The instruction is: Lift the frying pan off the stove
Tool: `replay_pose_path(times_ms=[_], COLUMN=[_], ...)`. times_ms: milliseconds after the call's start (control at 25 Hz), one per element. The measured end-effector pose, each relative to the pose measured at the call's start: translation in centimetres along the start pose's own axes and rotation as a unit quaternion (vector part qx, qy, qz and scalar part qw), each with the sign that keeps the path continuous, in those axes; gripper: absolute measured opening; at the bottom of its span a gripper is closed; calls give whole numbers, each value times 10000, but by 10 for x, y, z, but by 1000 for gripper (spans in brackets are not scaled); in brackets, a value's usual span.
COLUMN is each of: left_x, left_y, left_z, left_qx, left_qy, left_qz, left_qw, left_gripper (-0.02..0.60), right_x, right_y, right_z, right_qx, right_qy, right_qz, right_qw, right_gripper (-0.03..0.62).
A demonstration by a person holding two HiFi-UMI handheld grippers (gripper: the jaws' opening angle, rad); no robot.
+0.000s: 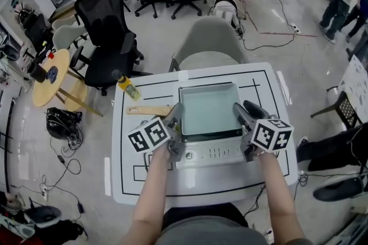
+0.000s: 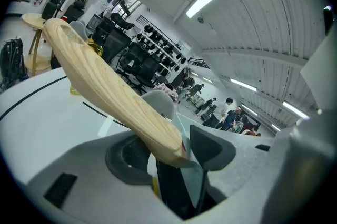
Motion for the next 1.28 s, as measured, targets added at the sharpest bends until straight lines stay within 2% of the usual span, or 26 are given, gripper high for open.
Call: replay_pose_path(times_ms=[400,720,1280], left_x=[-1,0,-3], left_y=[1,0,0], left_z=[2,1,0], left_qx=[56,103,145], left_qy=[-10,-7,13], left_qz=[20,16,37], left_qw=[10000,9999,9999], left_gripper=[221,218,214], right_x=[-18,-26,-32], right_y=[-5,-5,-7], right_z=[6,9,10], right_qx=[7,48,138], right_qy=[379,574,646], right_qz=[83,112,324], right_qw=[9992,9983,9973], right_gripper=[184,153,46])
Point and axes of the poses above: the fingertips, and each gripper's own axes: x backward along the fingers, y to its left, z out of its underside, the point moved 8 cm from there along x, backward along the fingers, and after that the axes turned 2 degrees about -x, right-handed, at the moved point
